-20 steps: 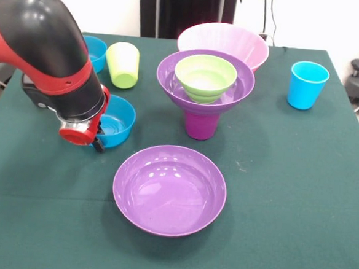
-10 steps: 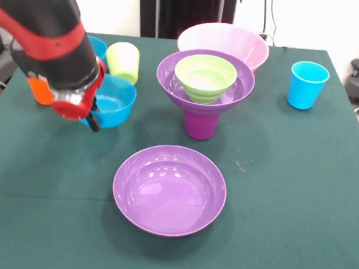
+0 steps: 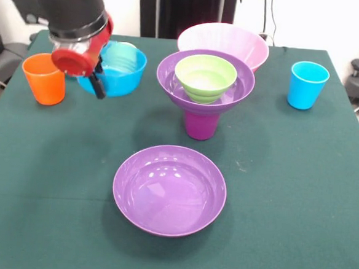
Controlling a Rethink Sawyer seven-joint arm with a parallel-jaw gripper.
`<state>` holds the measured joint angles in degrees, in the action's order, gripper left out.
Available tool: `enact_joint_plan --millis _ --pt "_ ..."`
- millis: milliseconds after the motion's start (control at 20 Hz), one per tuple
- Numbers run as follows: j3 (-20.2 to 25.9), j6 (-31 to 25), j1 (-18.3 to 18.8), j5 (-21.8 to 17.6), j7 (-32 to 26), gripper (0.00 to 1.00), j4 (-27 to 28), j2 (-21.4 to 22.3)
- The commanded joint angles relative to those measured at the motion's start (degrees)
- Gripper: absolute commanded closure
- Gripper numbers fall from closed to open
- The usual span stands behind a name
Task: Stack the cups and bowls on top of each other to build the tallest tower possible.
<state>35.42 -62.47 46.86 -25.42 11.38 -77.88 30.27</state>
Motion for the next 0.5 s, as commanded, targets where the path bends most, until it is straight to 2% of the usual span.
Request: enact_joint_plan --millis 50,250,350,500 --pt "-3.8 7.81 -4.84 2.24 21.11 1.0 -8.62 5.39" --pt "-5.3 11.63 -6.67 3.61 25.51 1.0 -10.35 6.41" --pt "-7.24 14.2 -8.39 3.18 29.55 1.0 -10.61 6.29" --pt "-9.07 15.22 -10.27 2.97 31.59 1.0 -11.45 6.49"
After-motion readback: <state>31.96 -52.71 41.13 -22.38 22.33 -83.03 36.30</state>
